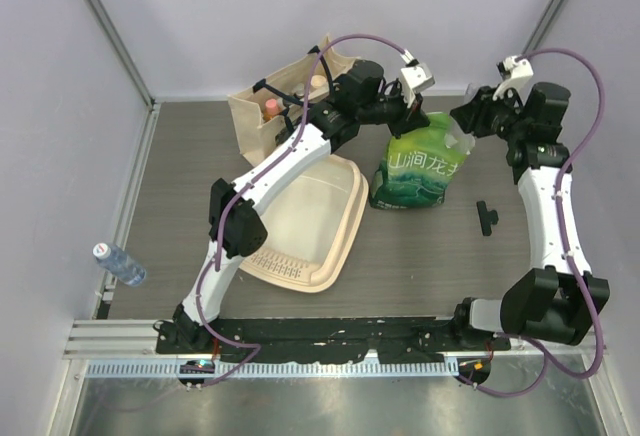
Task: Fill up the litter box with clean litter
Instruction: 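Scoop the cat litter from the cat litter bag.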
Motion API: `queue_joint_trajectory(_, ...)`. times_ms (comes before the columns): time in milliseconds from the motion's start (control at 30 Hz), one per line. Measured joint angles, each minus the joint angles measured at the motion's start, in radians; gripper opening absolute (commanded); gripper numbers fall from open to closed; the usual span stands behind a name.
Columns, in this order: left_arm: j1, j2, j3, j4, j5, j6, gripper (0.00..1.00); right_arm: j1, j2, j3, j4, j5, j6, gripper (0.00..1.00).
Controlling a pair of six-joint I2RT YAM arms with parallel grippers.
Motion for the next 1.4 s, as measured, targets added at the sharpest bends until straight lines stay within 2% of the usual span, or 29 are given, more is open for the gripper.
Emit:
queue_joint_trajectory(167,0.001,0.0,-0.001,0.006,0.003,-0.012,0.0,0.023,-0.049,-0.163,0.092,0.111,0.076,0.01)
queue_joint_trajectory(300,0.001,-0.002,-0.002,0.006,0.005,-0.03,0.0,0.035,-0.07,-0.191,0.13,0.206,0.104,0.01)
queue_joint_trajectory(433,0.003,-0.005,-0.008,0.007,0.005,-0.05,0.0,0.047,-0.109,-0.209,0.171,0.289,0.101,0.01)
queue_joint_trajectory(767,0.003,-0.02,-0.046,0.038,0.003,-0.146,0.0,0.156,-0.265,-0.461,0.296,0.477,0.071,0.01)
queue_joint_trajectory(933,0.004,-0.02,-0.054,0.047,0.002,-0.168,0.0,0.158,-0.263,-0.504,0.309,0.56,0.213,0.01)
queue_joint_trajectory(1167,-0.003,-0.023,-0.069,0.056,0.003,-0.183,0.0,0.111,-0.246,-0.585,0.374,0.559,0.483,0.01)
queue_joint_trajectory(1400,-0.006,-0.023,-0.069,0.057,0.002,-0.183,0.0,0.098,-0.195,-0.593,0.409,0.489,0.567,0.01)
